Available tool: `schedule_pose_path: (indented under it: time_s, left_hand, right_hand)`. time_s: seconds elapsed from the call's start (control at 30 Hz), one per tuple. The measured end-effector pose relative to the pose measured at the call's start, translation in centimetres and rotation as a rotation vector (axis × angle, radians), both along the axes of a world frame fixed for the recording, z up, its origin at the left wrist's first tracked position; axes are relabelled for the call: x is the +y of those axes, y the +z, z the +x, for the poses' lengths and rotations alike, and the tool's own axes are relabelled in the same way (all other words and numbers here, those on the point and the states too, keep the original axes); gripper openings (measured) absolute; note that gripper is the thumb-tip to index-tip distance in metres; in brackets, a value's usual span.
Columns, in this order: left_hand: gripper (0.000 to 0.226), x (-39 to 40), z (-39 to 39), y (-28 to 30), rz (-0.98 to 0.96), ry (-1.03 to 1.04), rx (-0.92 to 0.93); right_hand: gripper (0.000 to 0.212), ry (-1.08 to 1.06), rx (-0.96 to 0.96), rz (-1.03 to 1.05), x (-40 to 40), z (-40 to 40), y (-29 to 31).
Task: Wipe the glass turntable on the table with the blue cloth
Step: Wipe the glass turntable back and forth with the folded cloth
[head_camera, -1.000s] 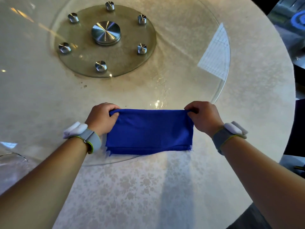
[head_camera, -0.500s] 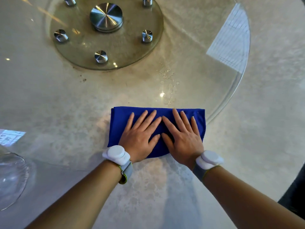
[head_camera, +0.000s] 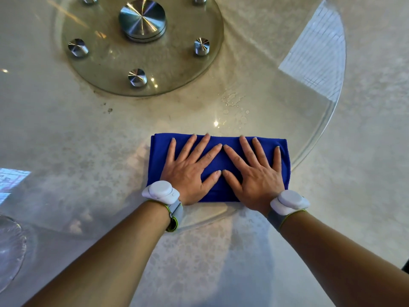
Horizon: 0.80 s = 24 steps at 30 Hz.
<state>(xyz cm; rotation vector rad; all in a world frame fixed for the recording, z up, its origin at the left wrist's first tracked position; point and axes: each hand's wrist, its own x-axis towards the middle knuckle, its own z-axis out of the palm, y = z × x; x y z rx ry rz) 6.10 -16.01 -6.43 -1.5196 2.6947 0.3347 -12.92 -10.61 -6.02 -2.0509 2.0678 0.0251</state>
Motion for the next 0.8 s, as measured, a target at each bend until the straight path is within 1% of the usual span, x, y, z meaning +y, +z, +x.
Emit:
schedule_pose_path:
  time_s: [0.47,0.8]
  left_hand:
    - [0.064,-8.1,-2.9,-0.3,-0.064,0.026,0.027]
    - [0.066,-16.5,-4.7,-0.6,-0.073,0.072,0.015]
  right_hand:
    - [0.062,0.015,0.015,-0.075,-8.7,-3.3,-0.7]
    - [0.063,0.037,0.013,-0.114,-18.3,-4.9,-1.0]
